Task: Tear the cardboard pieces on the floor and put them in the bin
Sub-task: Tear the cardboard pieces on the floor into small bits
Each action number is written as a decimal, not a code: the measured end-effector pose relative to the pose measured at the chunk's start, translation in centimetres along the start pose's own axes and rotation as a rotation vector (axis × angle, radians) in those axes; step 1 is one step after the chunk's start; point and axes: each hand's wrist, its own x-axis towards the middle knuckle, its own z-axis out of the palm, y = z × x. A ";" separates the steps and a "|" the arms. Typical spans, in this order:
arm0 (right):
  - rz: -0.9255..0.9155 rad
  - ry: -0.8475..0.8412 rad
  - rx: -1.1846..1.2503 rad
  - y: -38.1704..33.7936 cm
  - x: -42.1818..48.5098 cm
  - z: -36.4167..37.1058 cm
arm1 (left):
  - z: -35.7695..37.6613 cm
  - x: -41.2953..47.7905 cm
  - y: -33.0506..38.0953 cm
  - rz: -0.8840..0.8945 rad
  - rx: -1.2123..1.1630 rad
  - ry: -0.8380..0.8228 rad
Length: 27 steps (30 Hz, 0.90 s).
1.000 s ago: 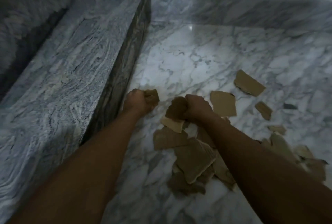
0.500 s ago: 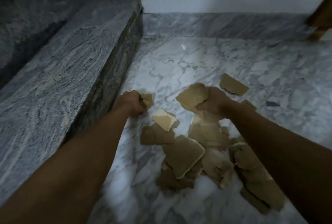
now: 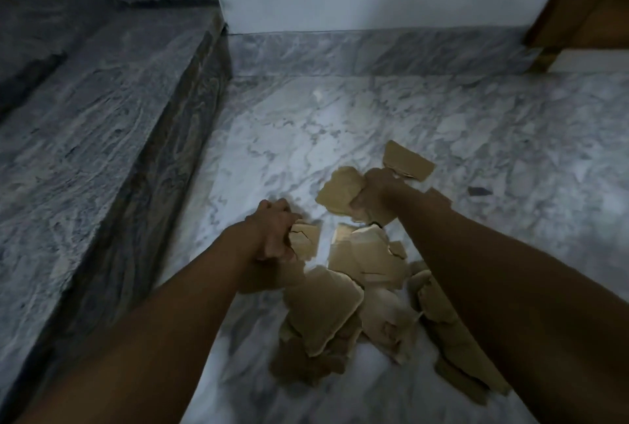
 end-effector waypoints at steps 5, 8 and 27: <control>-0.059 0.112 -0.109 0.2 0.8 2.0 | -0.2 0.7 -0.3 -0.027 -0.001 -0.026; -0.222 0.058 -0.013 0.2 0.1 0.3 | -0.4 0.3 -0.3 -0.070 -0.052 -0.010; -0.039 0.203 0.068 3.6 4.2 -6.5 | 0.1 1.4 -0.4 -0.120 -0.070 -0.019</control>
